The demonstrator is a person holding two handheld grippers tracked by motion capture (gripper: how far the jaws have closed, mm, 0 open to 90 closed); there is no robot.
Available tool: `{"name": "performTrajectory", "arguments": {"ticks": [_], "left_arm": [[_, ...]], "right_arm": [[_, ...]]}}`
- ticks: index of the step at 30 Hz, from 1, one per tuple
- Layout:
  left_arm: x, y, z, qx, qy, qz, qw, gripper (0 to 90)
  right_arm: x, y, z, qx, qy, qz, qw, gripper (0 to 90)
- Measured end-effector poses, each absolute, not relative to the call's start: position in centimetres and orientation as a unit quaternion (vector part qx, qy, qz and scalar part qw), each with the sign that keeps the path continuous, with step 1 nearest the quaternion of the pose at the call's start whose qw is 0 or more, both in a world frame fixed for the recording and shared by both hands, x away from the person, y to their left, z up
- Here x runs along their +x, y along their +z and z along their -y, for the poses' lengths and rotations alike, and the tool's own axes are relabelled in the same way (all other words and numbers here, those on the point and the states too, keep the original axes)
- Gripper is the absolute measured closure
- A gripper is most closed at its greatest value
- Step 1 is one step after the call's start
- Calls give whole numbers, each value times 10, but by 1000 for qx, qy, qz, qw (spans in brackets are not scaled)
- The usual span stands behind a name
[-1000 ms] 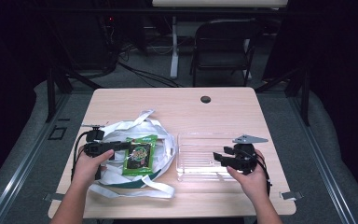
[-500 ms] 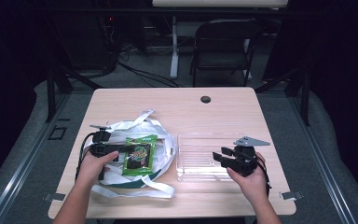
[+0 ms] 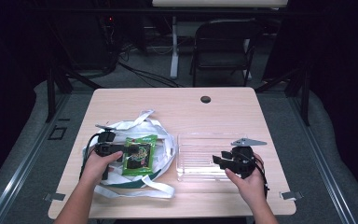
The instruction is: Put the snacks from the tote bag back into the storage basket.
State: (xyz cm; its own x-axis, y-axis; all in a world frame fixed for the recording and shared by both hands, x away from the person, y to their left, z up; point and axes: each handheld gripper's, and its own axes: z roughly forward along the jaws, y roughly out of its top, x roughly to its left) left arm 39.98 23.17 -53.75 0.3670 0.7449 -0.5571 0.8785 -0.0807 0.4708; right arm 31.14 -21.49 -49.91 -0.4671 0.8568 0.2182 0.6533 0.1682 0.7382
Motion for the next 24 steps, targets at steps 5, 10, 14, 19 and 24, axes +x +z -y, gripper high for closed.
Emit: {"name": "performTrajectory", "arguments": {"ticks": [5,10,14,19,24], "left_arm": [[402,-541,-230,727,-102,-556,391,321],[405,-544,-228,722,-114,-558,392,319],[406,-545,-227,720,-121,-562,390,320],[408,-547,-222,720,-127,-563,386,320],[409,-550,-218,725,-130,-564,372,320]], "right_arm": [[312,-502,214,499,406,-761,89,532],[310,-502,215,494,409,-761,94,496],[309,-503,217,494,411,-760,97,478],[307,-502,219,498,416,-755,96,478],[306,-502,221,500,414,-754,100,482]]}}
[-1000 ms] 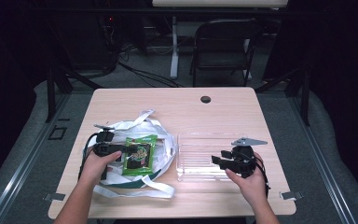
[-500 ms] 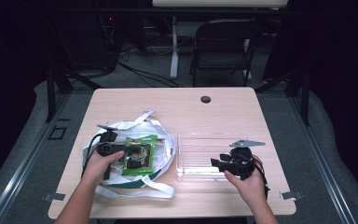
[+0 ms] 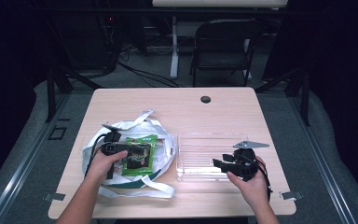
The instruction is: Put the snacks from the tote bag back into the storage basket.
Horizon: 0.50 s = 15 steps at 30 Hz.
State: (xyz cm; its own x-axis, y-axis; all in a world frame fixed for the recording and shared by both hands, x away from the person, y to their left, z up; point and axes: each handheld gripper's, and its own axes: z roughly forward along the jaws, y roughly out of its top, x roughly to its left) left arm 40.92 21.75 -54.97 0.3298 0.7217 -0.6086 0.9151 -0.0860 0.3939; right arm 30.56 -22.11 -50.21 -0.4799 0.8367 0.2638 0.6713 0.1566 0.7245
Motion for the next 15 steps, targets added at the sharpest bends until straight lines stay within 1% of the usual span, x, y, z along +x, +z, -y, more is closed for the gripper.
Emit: {"name": "performTrajectory", "arguments": {"ticks": [4,7,10,15], "left_arm": [[409,-549,-218,725,-130,-564,372,331],[409,-549,-219,726,-129,-562,374,356],[407,-546,-219,726,-133,-558,380,412],[406,-542,-221,736,-125,-541,387,450]], "right_arm": [[305,-502,221,501,415,-753,100,482],[306,-503,221,499,415,-754,99,483],[307,-503,222,495,417,-756,102,486],[307,-503,222,492,419,-756,102,493]]}}
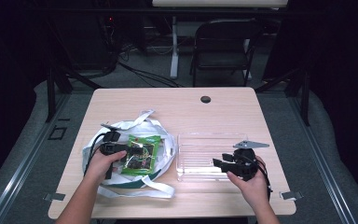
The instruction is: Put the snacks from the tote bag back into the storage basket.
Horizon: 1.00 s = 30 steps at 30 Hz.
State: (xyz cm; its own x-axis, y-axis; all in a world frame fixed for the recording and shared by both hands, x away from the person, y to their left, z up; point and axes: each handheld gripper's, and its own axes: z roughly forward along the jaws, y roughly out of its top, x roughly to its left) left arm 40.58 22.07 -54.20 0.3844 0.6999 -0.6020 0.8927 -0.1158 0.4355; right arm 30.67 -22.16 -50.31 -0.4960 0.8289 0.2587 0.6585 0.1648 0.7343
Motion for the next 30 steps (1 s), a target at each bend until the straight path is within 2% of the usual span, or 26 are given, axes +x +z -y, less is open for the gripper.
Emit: {"name": "performTrajectory", "arguments": {"ticks": [16,23,30], "left_arm": [[403,-530,-226,747,-123,-518,398,655],[403,-527,-233,743,-141,-509,412,705],[402,-524,-236,749,-150,-499,410,714]], "right_arm": [[307,-504,221,479,419,-765,104,494],[308,-506,222,476,418,-767,103,489],[308,-506,223,476,421,-766,102,489]]}}
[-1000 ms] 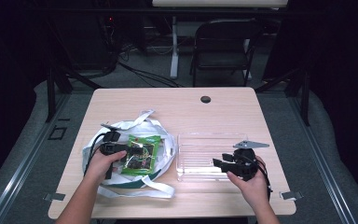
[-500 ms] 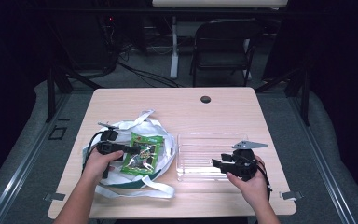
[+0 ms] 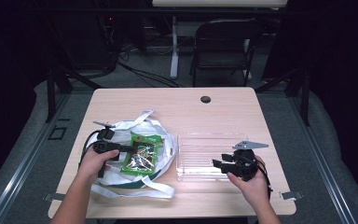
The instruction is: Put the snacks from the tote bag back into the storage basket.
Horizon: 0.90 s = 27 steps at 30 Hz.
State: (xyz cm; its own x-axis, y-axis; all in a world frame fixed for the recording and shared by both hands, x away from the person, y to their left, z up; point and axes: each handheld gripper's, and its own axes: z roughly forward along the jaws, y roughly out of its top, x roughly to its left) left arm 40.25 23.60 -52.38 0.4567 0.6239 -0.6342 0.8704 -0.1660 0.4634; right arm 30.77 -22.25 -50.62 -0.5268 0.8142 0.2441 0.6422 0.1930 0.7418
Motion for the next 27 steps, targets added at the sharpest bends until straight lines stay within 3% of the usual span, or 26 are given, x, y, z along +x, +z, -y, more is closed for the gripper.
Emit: {"name": "performTrajectory", "arguments": {"ticks": [27], "left_arm": [[386,-517,-257,764,-141,-488,398,720]], "right_arm": [[320,-502,217,463,420,-773,105,493]]}}
